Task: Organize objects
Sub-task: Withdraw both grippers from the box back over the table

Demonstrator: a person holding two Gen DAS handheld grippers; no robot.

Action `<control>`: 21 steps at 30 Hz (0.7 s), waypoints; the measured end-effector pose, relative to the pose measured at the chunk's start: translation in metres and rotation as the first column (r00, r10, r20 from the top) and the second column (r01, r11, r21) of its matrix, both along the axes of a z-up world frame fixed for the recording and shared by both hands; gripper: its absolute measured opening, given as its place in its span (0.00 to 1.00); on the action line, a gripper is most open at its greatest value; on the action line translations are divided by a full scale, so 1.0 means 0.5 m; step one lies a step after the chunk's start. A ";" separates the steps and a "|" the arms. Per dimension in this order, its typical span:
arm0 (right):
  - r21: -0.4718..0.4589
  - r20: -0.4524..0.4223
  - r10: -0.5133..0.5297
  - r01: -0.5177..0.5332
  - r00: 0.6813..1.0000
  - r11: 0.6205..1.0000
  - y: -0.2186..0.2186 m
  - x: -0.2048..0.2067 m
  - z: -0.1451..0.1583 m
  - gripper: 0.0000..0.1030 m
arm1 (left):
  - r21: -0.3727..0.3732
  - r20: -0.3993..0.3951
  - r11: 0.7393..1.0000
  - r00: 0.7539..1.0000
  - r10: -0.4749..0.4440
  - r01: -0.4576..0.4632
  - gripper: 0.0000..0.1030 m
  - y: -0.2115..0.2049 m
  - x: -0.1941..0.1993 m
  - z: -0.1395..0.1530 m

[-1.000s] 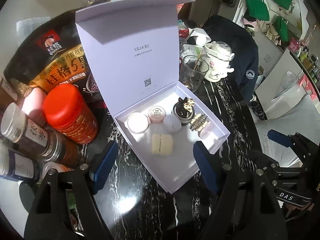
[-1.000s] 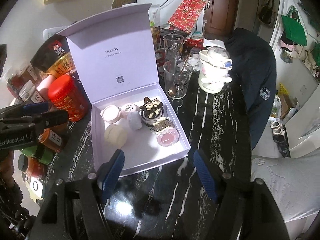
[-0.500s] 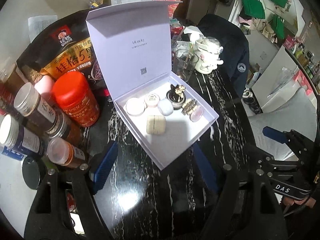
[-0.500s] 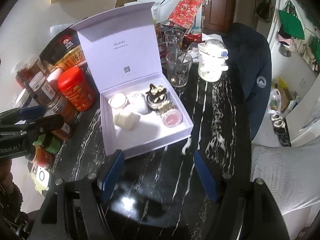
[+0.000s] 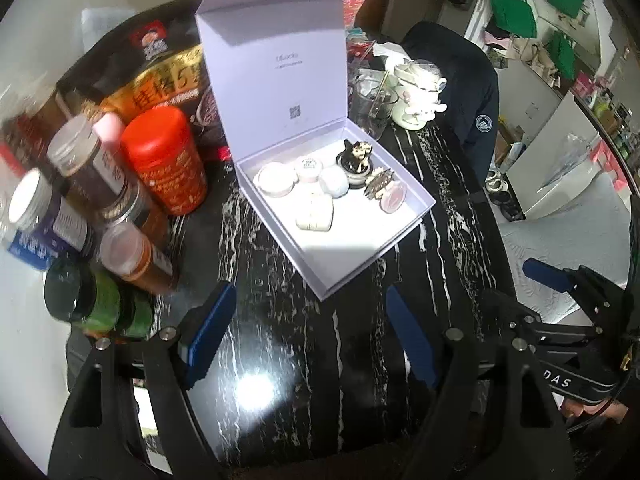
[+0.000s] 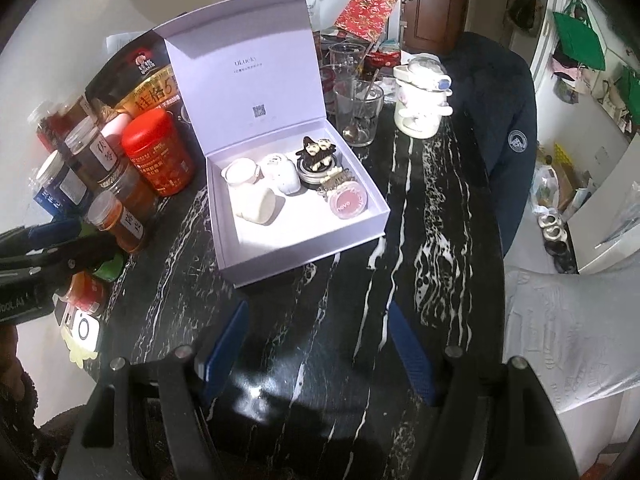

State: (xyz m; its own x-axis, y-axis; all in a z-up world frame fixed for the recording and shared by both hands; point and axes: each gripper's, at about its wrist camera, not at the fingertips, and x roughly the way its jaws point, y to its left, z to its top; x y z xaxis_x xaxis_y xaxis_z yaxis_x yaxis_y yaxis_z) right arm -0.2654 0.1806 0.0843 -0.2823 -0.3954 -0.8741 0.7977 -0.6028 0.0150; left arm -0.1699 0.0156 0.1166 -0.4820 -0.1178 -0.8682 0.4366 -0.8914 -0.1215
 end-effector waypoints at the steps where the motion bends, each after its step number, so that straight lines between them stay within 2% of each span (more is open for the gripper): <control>1: 0.001 -0.006 -0.004 0.004 1.000 1.000 0.004 0.005 0.000 0.71 | 0.004 0.001 1.000 1.000 0.008 -0.008 0.74 0.003 0.007 -0.002; 13: 0.019 -0.002 -0.057 0.057 0.998 0.998 0.037 0.029 -0.010 0.71 | -0.029 0.023 0.999 0.999 0.030 -0.030 0.74 0.020 0.053 -0.002; 21: 0.039 -0.007 -0.080 0.080 0.997 0.996 0.045 0.037 -0.015 0.71 | -0.024 0.034 0.999 0.999 0.036 -0.035 0.74 0.025 0.067 -0.009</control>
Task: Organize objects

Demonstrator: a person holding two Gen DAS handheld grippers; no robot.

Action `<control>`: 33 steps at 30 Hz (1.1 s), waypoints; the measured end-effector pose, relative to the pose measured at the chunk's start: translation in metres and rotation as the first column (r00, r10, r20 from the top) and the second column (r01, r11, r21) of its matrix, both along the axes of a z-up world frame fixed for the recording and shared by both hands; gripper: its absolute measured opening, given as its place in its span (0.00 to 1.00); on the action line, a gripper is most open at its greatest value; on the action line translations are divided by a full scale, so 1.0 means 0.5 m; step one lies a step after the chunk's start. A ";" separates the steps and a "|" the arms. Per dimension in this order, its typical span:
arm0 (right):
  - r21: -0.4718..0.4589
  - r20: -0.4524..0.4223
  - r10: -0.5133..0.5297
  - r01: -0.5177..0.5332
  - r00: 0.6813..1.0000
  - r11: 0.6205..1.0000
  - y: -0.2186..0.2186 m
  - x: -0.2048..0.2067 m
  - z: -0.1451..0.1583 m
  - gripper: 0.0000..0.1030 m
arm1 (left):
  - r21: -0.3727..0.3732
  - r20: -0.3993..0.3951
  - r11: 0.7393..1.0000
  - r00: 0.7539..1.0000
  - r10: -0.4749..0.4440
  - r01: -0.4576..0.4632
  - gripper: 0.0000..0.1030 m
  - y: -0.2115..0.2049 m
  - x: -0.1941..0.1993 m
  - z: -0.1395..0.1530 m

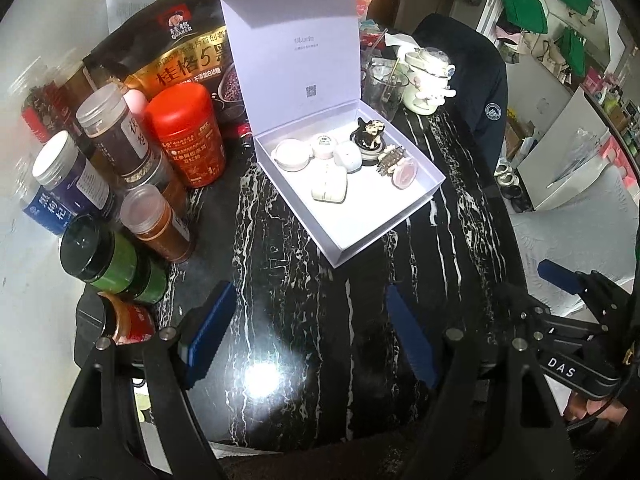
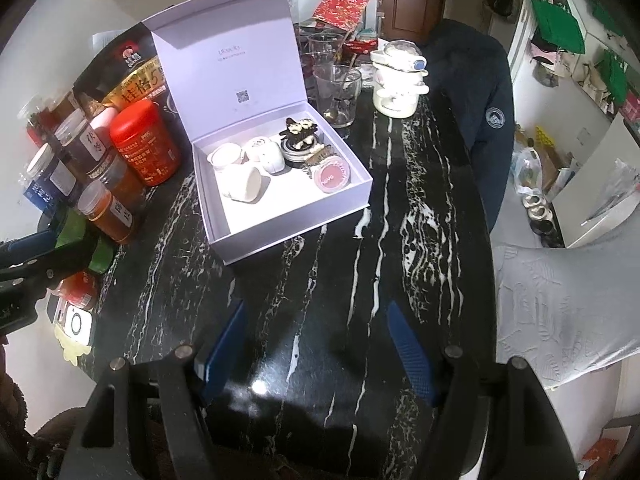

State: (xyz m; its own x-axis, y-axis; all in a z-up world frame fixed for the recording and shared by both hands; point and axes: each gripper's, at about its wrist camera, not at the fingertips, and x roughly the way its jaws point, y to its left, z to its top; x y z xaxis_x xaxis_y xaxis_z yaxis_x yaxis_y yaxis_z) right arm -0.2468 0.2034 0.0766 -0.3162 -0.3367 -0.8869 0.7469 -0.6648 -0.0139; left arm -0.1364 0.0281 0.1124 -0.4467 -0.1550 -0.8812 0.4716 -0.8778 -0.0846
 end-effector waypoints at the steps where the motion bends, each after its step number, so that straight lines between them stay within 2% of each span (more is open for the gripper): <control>1: 0.004 0.000 0.003 -0.003 1.000 1.000 0.001 0.003 -0.002 0.71 | -0.001 0.000 1.000 1.000 0.002 -0.002 0.74 0.000 0.001 -0.001; 22: 0.017 0.007 -0.016 0.016 1.000 1.000 0.010 -0.009 -0.006 0.71 | 0.008 0.020 1.000 1.000 -0.004 0.004 0.74 0.003 -0.010 -0.006; 33: 0.024 0.009 -0.008 0.008 1.000 1.000 -0.004 -0.019 -0.007 0.71 | 0.003 0.017 1.000 1.000 -0.009 0.009 0.78 0.002 -0.019 -0.004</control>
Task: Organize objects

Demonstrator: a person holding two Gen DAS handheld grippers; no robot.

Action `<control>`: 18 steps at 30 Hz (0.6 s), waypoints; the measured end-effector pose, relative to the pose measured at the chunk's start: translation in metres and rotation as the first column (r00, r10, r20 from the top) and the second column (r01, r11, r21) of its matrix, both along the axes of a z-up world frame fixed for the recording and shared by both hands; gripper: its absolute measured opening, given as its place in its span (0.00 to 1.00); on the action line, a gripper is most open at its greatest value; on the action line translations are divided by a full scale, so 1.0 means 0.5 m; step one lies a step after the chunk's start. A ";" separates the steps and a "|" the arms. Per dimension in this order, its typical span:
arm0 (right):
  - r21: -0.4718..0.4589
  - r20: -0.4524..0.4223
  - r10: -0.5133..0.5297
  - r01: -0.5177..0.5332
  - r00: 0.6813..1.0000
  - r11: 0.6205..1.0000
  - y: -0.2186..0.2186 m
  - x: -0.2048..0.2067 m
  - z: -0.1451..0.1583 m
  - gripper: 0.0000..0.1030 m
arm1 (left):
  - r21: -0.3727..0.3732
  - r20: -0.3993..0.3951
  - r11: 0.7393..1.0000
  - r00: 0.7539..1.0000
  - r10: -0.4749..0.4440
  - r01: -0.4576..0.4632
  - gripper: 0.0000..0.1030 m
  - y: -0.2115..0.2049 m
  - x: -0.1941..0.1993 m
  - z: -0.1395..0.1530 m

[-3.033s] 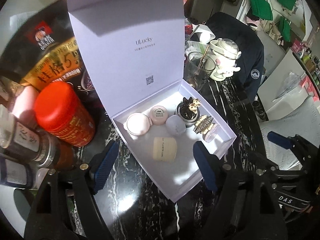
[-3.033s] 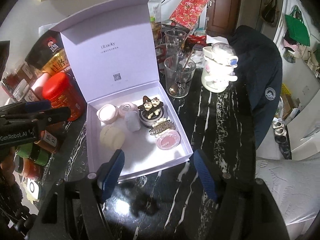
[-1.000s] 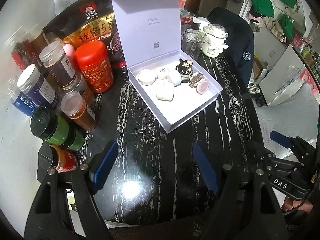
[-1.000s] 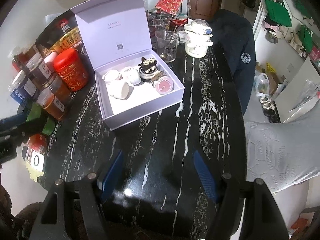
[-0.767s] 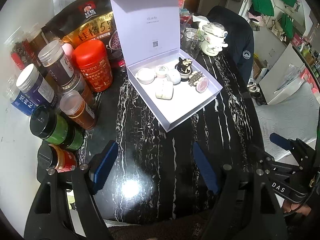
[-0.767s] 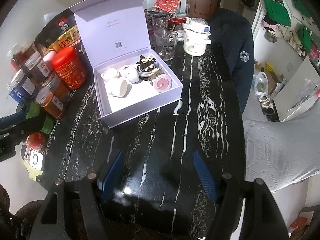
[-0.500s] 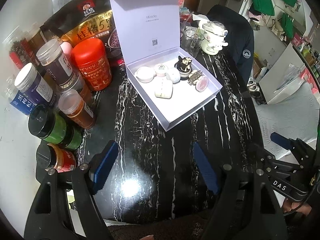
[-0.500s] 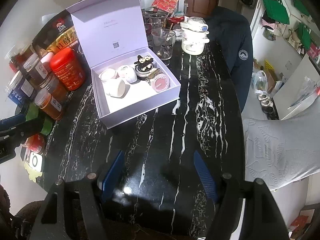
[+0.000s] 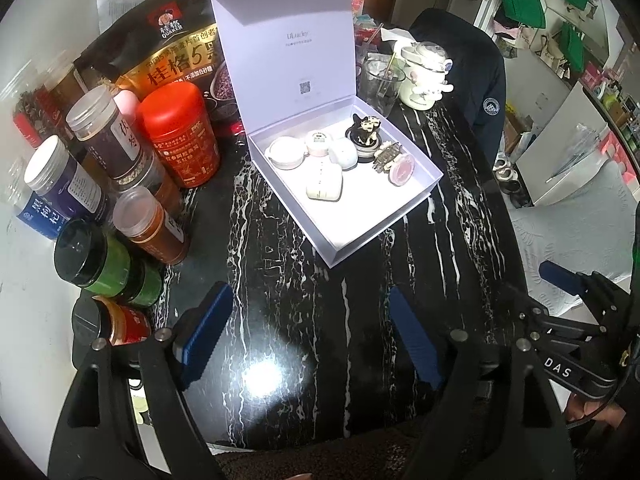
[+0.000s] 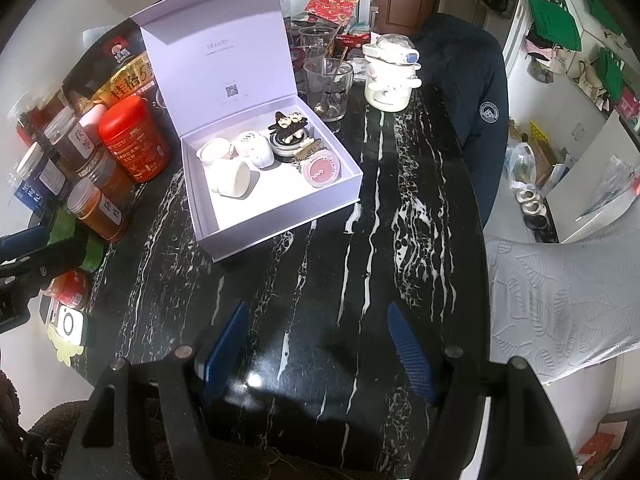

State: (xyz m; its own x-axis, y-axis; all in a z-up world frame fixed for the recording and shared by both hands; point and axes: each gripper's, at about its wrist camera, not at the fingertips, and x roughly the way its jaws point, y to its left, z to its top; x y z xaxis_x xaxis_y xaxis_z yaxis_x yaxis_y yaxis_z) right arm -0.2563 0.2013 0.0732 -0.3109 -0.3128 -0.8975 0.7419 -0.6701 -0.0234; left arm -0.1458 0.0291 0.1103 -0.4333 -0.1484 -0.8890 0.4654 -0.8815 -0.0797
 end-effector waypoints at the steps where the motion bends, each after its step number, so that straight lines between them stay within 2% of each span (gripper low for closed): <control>1: 0.001 0.000 0.001 -0.001 1.000 1.000 -0.001 0.000 -0.001 0.71 | 0.000 0.000 1.000 1.000 0.000 0.000 0.78 -0.001 0.000 -0.001; 18: 0.014 0.009 0.016 -0.016 1.000 1.000 -0.015 -0.002 -0.011 0.71 | 0.000 0.009 1.000 1.000 0.012 -0.012 0.79 -0.006 -0.004 -0.007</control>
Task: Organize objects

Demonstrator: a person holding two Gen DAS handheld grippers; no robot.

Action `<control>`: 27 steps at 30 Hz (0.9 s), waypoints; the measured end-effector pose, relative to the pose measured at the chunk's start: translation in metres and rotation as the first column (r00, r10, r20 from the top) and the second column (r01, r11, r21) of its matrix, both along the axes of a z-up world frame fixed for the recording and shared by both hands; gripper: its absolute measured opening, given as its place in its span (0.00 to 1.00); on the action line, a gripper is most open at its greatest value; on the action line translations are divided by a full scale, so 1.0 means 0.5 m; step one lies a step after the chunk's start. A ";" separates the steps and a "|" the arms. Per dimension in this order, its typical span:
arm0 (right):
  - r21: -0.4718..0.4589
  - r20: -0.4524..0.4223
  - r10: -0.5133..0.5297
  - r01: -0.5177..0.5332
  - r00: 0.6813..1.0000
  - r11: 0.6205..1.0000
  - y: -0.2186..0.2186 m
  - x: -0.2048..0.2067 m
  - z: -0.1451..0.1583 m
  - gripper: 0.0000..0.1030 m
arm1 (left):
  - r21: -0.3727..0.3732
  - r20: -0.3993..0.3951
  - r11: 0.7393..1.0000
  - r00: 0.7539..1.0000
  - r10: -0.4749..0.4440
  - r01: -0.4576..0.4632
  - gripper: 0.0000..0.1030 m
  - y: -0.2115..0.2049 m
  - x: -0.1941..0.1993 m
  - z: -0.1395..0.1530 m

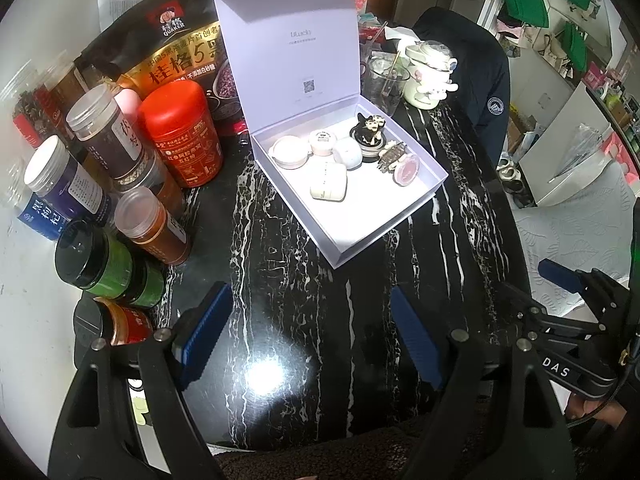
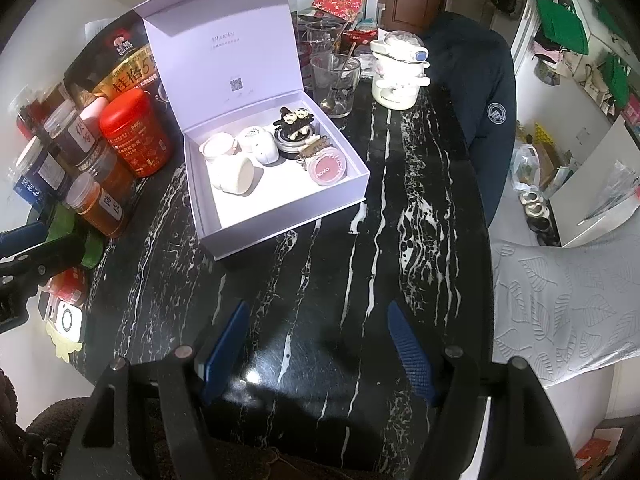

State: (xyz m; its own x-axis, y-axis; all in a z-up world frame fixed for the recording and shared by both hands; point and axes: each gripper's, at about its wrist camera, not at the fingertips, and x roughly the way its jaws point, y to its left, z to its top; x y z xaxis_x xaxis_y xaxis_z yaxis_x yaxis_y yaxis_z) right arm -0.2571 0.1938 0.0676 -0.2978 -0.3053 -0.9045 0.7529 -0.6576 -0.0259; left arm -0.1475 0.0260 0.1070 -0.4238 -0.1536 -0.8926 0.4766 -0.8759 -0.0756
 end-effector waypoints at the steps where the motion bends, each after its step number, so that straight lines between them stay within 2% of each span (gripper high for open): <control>1: 0.000 0.001 0.000 0.000 1.000 1.000 -0.001 0.000 0.000 0.71 | 0.000 0.002 1.000 1.000 0.001 -0.001 0.79 -0.001 -0.001 -0.001; 19: 0.014 0.020 0.008 -0.009 1.000 1.000 -0.007 -0.004 -0.013 0.71 | 0.023 0.004 1.000 1.000 -0.005 0.005 0.90 -0.004 -0.007 -0.009; 27: 0.016 0.024 0.010 -0.011 1.000 1.000 -0.009 -0.006 -0.015 0.71 | 0.006 -0.014 1.000 1.000 -0.010 0.010 0.91 -0.002 -0.008 -0.004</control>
State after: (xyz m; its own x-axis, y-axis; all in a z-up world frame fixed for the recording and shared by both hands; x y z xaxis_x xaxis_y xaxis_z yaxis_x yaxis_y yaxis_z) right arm -0.2601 0.1892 0.0599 -0.2727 -0.2932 -0.9163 0.7603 -0.6493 -0.0185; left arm -0.1516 0.0248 0.1051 -0.4378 -0.1438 -0.8875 0.4668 -0.8800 -0.0877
